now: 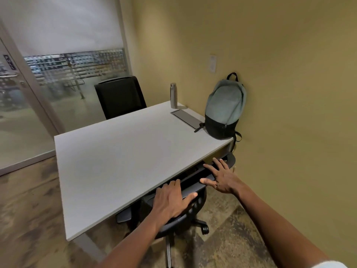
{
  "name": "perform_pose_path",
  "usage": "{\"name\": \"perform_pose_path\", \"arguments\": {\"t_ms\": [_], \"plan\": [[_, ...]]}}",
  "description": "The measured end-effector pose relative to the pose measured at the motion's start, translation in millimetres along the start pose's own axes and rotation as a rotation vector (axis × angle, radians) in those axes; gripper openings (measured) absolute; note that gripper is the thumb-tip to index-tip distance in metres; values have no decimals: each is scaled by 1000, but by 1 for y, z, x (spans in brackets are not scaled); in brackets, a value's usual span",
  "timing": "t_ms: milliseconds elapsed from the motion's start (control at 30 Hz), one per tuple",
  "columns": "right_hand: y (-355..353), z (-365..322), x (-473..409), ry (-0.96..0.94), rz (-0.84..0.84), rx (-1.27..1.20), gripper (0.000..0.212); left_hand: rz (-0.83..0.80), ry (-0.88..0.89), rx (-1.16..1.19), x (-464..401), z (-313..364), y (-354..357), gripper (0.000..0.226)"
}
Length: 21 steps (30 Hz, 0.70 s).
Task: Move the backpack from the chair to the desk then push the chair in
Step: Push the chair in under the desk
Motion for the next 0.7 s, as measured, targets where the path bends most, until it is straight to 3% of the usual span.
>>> {"name": "perform_pose_path", "arguments": {"t_ms": [300, 700], "plan": [[-11, 18, -58, -103, -19, 9, 110, -45, -115, 7, -44, -1, 5, 89], [-19, 21, -102, -132, 2, -13, 111, -29, -126, 39, -81, -10, 1, 84]]}}
Point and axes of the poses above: each hand's wrist, its own x-axis away from the middle knuckle, its own y-axis out of the palm, z = x × y, the point moved 6 cm from there along -x, towards the middle knuckle, and after that the axes turned 7 degrees about x, right-handed, at the moved point
